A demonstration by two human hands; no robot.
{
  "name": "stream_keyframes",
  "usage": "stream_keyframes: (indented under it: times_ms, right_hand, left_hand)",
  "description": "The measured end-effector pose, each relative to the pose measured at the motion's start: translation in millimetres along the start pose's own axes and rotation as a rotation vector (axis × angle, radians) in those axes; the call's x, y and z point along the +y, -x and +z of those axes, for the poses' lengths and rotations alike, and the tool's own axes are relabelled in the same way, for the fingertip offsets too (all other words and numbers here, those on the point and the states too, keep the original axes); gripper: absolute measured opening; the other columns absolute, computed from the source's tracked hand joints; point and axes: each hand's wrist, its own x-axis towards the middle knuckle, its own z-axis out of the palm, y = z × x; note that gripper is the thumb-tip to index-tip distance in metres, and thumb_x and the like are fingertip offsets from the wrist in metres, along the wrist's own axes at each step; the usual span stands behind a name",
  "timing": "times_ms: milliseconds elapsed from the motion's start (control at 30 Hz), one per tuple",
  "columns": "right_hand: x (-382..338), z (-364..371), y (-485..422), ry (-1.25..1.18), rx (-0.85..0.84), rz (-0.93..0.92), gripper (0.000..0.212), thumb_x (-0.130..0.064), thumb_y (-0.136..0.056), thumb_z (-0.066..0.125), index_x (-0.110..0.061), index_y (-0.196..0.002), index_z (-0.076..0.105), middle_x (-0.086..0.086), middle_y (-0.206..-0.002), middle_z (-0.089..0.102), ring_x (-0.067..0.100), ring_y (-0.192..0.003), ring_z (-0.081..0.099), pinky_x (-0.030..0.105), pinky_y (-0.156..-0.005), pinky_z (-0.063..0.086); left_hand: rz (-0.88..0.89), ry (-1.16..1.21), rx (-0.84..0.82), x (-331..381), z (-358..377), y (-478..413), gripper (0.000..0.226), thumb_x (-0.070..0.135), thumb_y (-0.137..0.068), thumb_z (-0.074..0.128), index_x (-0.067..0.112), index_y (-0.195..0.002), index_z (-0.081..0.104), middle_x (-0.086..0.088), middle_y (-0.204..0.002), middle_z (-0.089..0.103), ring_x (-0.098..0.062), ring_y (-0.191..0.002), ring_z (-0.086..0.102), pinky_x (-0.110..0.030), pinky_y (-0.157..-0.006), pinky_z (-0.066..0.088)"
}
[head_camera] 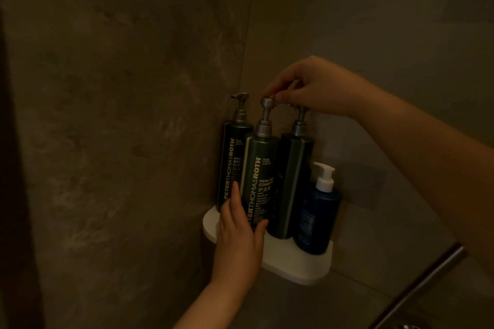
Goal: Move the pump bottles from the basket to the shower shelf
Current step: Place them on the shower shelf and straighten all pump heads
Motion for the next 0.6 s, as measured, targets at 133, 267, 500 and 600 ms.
stream_keyframes:
  times_ms: [133,267,500,600]
  right_hand:
    - [-2.8,0.9,-3.7,-0.013,0.003,0.028,0.016,-0.017,-0.087,0.063,-0.026,-0.096,0.074,-0.002,-0.075,0.069,-0.003,-0.056,0.055,0.006,-0.05,0.039]
    - [-2.5,1.7,-5.6,-0.018,0.016,0.041,0.015,-0.018,-0.085,0.065,-0.021,-0.096,0.076,-0.005,-0.067,0.066,-0.003,-0.054,0.053,0.008,-0.05,0.038]
    - [5.5,3.3,-0.9,-0.143,0.076,0.035,0.013,-0.017,-0.087,0.064,-0.016,-0.095,0.074,-0.01,-0.067,0.066,-0.012,-0.051,0.055,0.001,-0.049,0.038]
    - [9.1,1.7,4.4,-0.127,0.033,-0.037,0.02,-0.01,-0.087,0.063,-0.023,-0.099,0.072,-0.007,-0.09,0.072,-0.008,-0.076,0.062,0.007,-0.072,0.047]
  left_hand:
    - [0.004,-0.012,-0.004,0.1,-1.0,-0.4,0.09,0.034,-0.091,0.054,0.046,-0.13,-0.026,-0.001,-0.15,0.015,-0.017,-0.137,0.021,-0.024,-0.105,0.021]
    - [0.004,-0.011,-0.009,0.3,-1.3,-0.5,0.089,0.033,-0.091,0.054,0.044,-0.131,-0.025,-0.002,-0.15,0.016,-0.017,-0.137,0.021,-0.025,-0.107,0.021]
    - [-0.002,-0.007,-0.015,-0.3,-2.0,0.7,0.088,0.035,-0.091,0.052,0.046,-0.13,-0.026,-0.001,-0.151,0.015,-0.017,-0.137,0.02,-0.022,-0.103,0.019]
    - [-0.006,-0.004,-0.019,-0.9,-1.3,0.4,0.089,0.036,-0.091,0.052,0.048,-0.129,-0.028,0.0,-0.151,0.013,-0.015,-0.137,0.019,-0.022,-0.104,0.019]
